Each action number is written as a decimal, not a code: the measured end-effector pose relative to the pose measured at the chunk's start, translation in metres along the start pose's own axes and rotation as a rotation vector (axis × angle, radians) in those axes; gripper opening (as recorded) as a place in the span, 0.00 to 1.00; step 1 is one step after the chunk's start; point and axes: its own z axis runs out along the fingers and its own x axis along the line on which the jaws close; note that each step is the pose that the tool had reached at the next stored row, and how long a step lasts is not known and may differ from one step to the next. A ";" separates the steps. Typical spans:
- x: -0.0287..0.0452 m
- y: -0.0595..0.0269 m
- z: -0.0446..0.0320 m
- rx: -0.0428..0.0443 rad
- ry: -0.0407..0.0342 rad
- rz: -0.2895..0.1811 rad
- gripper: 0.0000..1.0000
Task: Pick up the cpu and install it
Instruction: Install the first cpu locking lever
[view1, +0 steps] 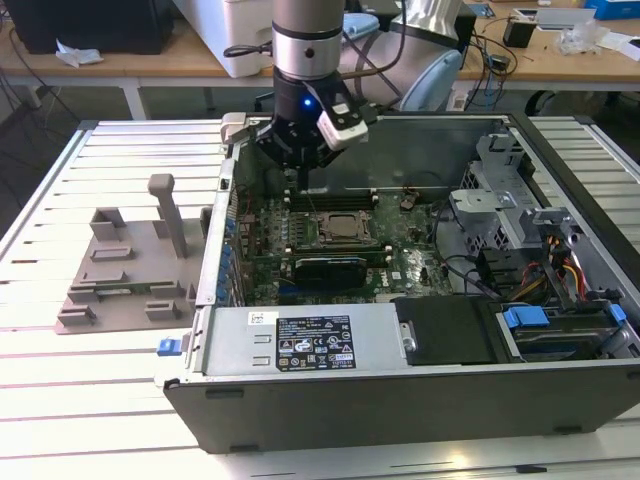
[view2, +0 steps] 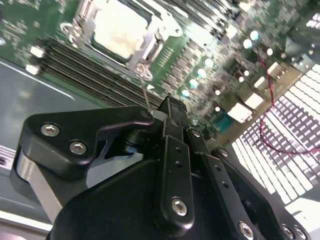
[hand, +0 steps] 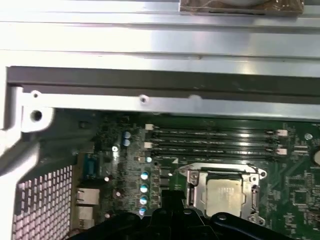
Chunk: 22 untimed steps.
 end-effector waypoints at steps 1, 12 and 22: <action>0.0043 0.0024 0.0005 -0.0001 -0.0001 0.000 0.11; -0.0009 0.0170 0.0117 0.0000 0.0011 0.000 0.11; -0.0498 0.0152 0.0442 -0.0007 0.0265 -0.001 0.11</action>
